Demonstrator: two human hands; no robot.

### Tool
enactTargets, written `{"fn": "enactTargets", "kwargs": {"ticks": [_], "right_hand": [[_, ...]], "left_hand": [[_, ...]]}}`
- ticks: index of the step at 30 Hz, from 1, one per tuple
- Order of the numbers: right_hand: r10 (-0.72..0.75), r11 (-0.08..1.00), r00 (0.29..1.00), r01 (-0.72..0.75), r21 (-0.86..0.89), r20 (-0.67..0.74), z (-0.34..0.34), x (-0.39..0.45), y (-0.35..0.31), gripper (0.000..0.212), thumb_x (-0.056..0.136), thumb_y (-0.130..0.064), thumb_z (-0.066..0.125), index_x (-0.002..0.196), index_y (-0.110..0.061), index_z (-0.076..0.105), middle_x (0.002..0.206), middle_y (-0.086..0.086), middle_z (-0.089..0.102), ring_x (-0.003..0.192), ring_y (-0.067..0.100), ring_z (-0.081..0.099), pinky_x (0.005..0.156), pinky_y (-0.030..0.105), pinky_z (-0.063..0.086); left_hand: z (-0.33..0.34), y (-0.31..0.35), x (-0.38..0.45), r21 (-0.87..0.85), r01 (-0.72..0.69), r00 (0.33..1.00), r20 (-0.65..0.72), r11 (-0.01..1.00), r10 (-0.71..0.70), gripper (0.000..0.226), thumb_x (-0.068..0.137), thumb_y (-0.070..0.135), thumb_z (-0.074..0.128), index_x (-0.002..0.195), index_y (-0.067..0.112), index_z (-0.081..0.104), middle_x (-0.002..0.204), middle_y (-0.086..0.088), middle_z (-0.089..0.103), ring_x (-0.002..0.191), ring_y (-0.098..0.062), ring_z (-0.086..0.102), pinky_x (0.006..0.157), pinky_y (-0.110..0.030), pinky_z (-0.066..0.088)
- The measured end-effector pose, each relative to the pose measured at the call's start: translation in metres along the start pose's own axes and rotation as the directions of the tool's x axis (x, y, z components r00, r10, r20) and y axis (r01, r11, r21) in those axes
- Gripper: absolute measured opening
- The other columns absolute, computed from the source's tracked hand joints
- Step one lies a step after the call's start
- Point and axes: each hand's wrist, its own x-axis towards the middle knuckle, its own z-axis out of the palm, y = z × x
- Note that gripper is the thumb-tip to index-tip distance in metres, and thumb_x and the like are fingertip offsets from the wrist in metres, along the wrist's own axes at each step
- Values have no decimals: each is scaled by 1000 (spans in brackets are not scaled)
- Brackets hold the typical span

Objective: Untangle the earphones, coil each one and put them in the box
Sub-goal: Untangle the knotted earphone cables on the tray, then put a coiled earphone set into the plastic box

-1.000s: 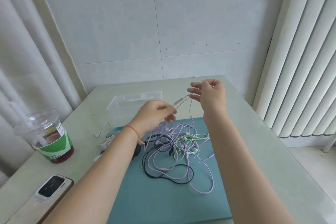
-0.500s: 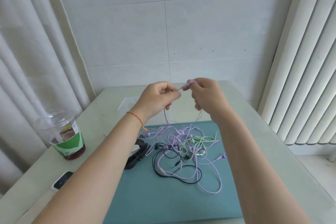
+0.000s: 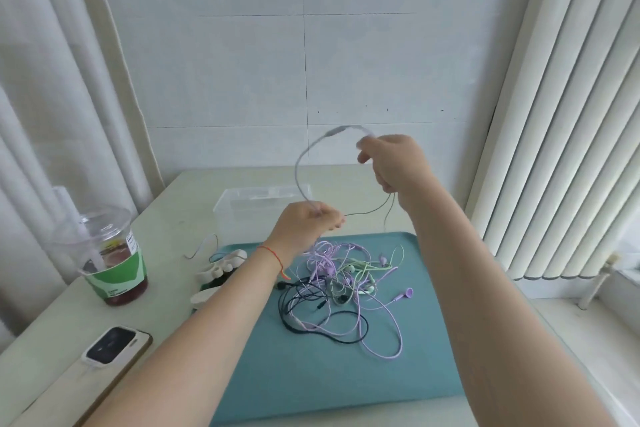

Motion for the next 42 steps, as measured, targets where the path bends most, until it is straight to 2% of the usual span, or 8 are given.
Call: {"fn": "enactTargets", "kwargs": {"ticks": [8,12,16,20,23,31,36,42], "right_hand": [[50,980,996,-34,-195,77,5,11,44,10,89,-11,59,80,-9,62,55,7,49,44,18,45,50,22,44],[175,978,984,-177,-111,-31,7,22,76,33,95,-19,46,71,-11,67,64,8,54,57,23,53,66,39,55],[311,948,942,-300,-102,123,3,15,74,55,103,-36,30,82,-4,70,57,6,48,44,19,43,46,22,38],[152,868,938,-277,412,311,11,13,55,46,106,-30,34,82,-2,61,56,7,60,43,17,59,46,26,52],[-23,757,979,-113,644,200,6,18,40,29,103,-18,41,89,-3,60,74,10,70,62,22,70,56,29,57],[-81,848,988,137,512,-132,-15,28,47,15,100,-17,47,102,-11,61,101,9,68,88,22,68,73,33,56],[67,967,968,-122,222,242,-15,19,44,44,105,-30,36,89,-2,66,76,14,67,59,25,65,67,36,57],[-179,815,900,-91,573,397,-9,22,38,54,105,-37,27,99,-1,67,92,16,70,87,33,68,86,43,53]], "left_hand": [[-53,70,15,-655,-106,977,-209,748,-44,47,103,37,38,60,17,37,43,7,20,35,-10,17,40,-19,19],[-71,78,20,-534,-172,957,-290,828,11,36,85,26,51,51,19,40,41,6,19,35,-12,13,44,-18,8],[-56,45,13,-213,-8,984,-176,977,-31,32,87,23,55,57,14,49,39,6,27,33,-13,19,41,-16,18],[-36,22,7,-196,121,984,-108,973,-145,35,93,29,49,63,13,48,42,5,25,37,-13,18,43,-19,17],[-30,16,7,-247,189,974,-79,950,-214,37,95,36,44,65,14,46,46,4,23,39,-13,15,41,-18,15],[-24,-6,17,-121,178,976,-107,977,-191,30,90,26,59,65,15,46,46,5,30,42,-14,21,42,-20,18],[-8,1,17,-171,111,993,-18,979,-116,36,88,26,69,68,17,41,46,8,32,40,-11,23,44,-23,21],[2,17,23,-340,49,987,-126,939,-98,41,100,29,47,62,16,37,45,5,28,37,-12,20,41,-19,18]]}}
